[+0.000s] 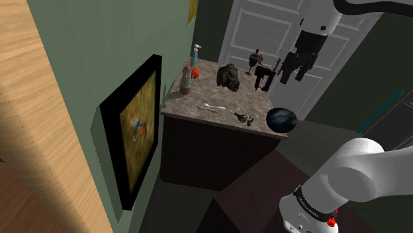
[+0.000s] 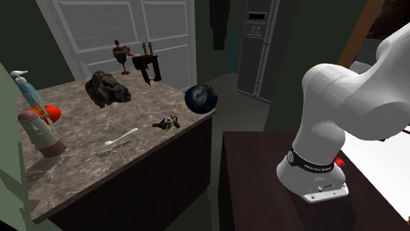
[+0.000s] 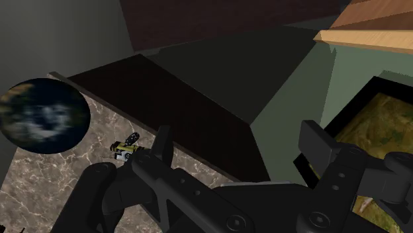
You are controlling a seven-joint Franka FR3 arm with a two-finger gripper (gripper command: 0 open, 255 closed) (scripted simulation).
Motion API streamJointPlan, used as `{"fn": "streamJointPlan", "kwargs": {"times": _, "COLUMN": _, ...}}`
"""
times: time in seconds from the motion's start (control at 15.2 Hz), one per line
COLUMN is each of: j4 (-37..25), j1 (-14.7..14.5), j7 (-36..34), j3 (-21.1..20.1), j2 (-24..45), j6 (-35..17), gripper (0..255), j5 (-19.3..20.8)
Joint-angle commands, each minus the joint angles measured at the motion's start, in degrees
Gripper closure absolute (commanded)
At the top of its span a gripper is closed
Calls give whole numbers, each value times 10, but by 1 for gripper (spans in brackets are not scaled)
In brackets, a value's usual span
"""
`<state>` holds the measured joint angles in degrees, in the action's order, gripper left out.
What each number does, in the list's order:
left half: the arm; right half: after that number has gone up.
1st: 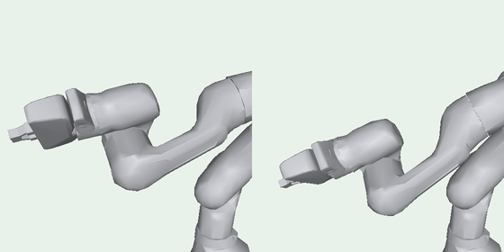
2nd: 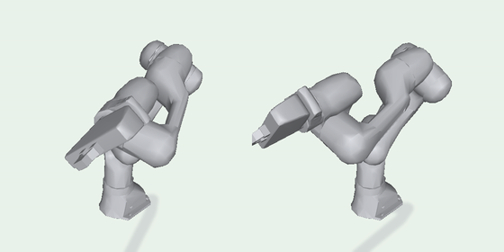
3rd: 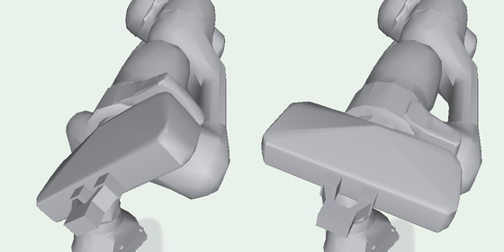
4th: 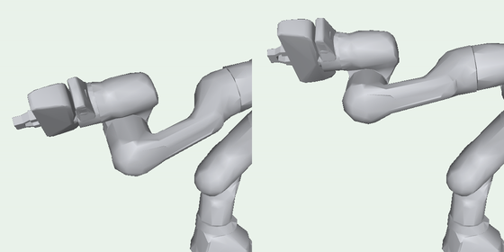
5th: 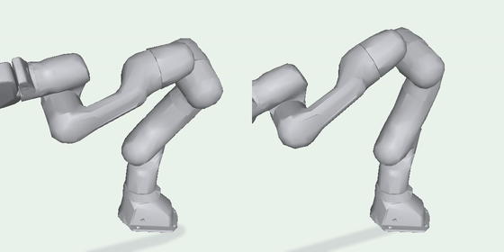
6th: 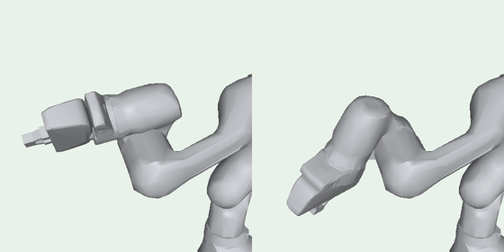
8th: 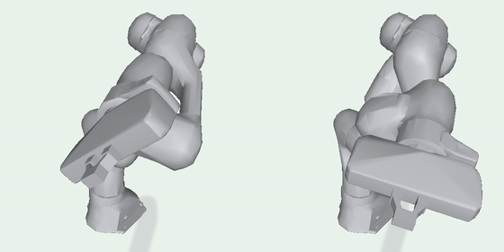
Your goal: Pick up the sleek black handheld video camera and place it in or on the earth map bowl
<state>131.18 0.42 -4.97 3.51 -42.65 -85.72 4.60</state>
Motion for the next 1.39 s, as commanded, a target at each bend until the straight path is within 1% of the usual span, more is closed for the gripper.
{"fn": "streamJointPlan", "kwargs": {"times": 0.0, "j4": 0, "j1": 0, "j7": 0, "j3": 0, "j2": 0, "j6": 0, "gripper": 0, "j5": 0}}
{"fn": "streamJointPlan", "kwargs": {"times": 0.33, "j4": 39, "j1": 9, "j7": 31, "j3": 36, "j2": 48, "j6": -91, "gripper": 0, "j5": 19}}
{"fn": "streamJointPlan", "kwargs": {"times": 0.66, "j4": 58, "j1": 17, "j7": 62, "j3": 73, "j2": 115, "j6": -183, "gripper": 0, "j5": 31}}
{"fn": "streamJointPlan", "kwargs": {"times": 0.99, "j4": 58, "j1": 21, "j7": 96, "j3": 109, "j2": 200, "j6": -271, "gripper": 0, "j5": 32}}
{"fn": "streamJointPlan", "kwargs": {"times": 1.32, "j4": 37, "j1": 23, "j7": 138, "j3": 141, "j2": 300, "j6": -353, "gripper": 0, "j5": 16}}
